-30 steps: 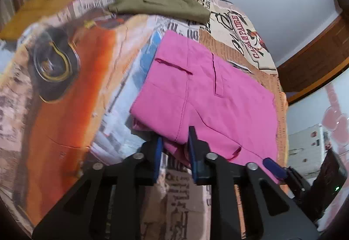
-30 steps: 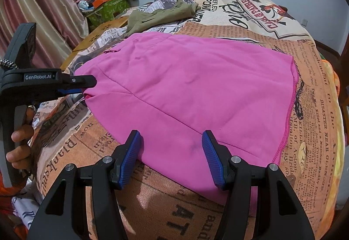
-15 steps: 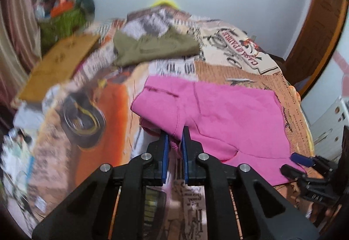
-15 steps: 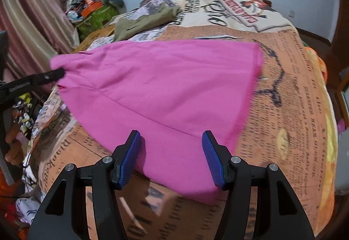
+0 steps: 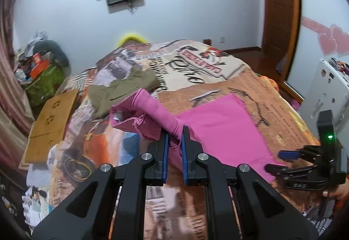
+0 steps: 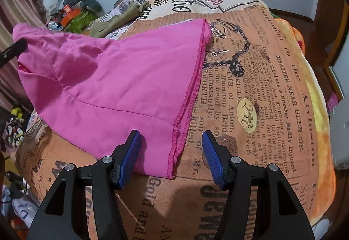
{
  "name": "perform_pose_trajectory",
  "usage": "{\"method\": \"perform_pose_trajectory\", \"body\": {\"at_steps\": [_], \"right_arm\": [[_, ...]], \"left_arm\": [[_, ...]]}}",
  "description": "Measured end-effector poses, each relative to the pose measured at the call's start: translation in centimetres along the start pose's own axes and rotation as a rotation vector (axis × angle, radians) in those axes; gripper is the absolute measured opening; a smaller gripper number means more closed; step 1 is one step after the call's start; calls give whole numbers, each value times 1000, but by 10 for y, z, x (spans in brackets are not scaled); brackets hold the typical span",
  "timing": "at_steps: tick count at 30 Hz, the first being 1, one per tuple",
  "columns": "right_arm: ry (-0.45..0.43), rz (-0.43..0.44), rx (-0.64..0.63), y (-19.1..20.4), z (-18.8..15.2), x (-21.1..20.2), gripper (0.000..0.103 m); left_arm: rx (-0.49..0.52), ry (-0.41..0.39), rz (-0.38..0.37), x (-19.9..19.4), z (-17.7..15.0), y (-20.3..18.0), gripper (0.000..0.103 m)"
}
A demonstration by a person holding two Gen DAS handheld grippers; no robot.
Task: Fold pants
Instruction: 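Lift the pants edge with the left gripper and fold it over the pants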
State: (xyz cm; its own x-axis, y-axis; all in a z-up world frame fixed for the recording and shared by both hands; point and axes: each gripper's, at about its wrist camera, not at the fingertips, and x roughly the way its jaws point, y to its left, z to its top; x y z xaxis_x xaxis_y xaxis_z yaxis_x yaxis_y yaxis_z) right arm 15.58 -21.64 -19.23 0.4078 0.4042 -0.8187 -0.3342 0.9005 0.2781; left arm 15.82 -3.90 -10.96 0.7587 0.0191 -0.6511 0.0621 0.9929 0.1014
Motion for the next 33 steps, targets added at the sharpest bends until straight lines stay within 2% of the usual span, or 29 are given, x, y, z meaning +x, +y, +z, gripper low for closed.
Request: {"method": "perform_pose_trajectory", "body": {"at_steps": [6,16,21,27,33], "right_arm": [[-4,20,3,-2,-2,1,55],[-13,48,13,-5,-3,3,55],[-15,56,14,-6,-3,4,55],[-17,59,17,-7,-3,3,55],[-15,56,22,-8,-3,2,55]], "left_arm": [[17,23,-68,2,6,-26,9],[-9,99,-205,17,12,-60,9],[0,161,-271,31,10,-80,9],[-34,261,-365,53,3,-89,8],[-10,326,-389,69,-8,-103,7]]}}
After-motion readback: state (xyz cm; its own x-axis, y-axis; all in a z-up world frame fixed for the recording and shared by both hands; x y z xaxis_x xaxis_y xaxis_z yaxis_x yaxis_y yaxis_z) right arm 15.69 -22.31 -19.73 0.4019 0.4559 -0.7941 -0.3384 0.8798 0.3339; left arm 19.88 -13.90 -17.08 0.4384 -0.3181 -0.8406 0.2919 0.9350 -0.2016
